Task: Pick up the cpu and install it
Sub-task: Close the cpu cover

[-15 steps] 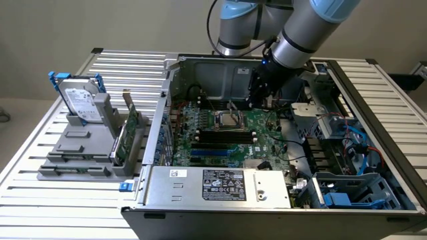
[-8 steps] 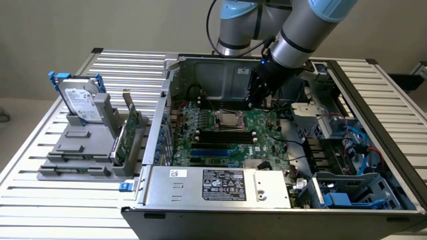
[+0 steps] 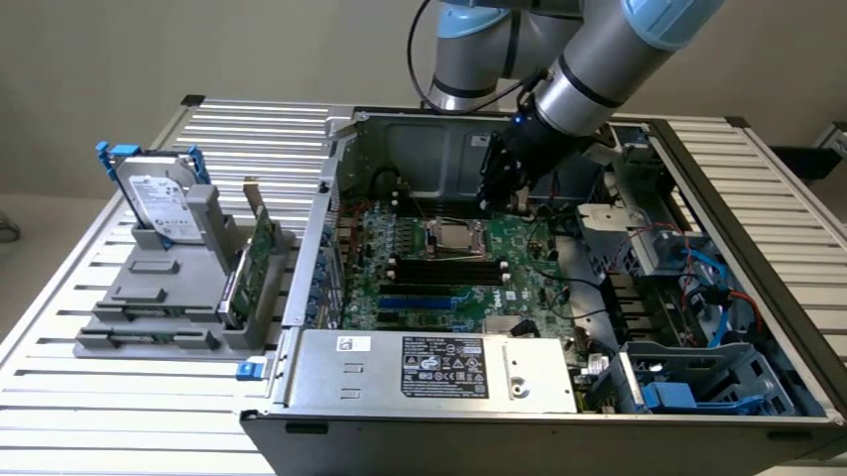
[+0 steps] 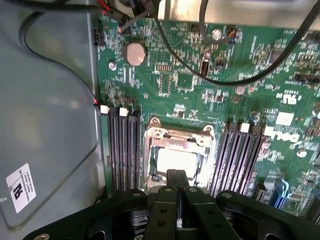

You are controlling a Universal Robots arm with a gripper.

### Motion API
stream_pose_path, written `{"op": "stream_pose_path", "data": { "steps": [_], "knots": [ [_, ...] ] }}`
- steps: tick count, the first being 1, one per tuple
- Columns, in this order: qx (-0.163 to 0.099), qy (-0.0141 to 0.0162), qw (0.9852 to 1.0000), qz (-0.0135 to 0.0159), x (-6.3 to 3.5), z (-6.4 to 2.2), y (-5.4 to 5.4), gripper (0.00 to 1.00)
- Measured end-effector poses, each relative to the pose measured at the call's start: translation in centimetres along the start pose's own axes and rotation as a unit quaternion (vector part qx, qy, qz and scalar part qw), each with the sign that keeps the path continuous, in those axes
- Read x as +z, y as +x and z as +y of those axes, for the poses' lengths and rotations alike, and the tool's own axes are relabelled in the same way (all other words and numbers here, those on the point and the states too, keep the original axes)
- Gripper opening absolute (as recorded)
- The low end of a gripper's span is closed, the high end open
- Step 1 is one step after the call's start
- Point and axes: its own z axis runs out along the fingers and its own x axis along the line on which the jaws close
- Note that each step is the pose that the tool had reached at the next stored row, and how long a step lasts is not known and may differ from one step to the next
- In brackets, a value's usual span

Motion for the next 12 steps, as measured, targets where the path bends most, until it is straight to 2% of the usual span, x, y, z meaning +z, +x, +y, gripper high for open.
{"op": "stream_pose_path", "data": {
  "steps": [1,2,3,8,11,12],
  "knots": [
    [0.001,0.0087,1.0,0.0011,0.04,-0.1,0.0,0.11],
    [0.003,0.0154,0.9999,0.0019,0.11,-0.27,0.0,0.11],
    [0.003,0.0194,0.9998,0.0023,0.2,-0.52,0.0,0.11],
    [0.004,0.0261,0.9996,0.0032,0.88,-2.3,0.1,0.11],
    [0.006,0.0341,0.9994,0.0041,1.19,-3.1,0.2,0.11],
    [0.006,0.0352,0.9994,0.0043,1.31,-3.41,0.2,0.11]
  ]
}}
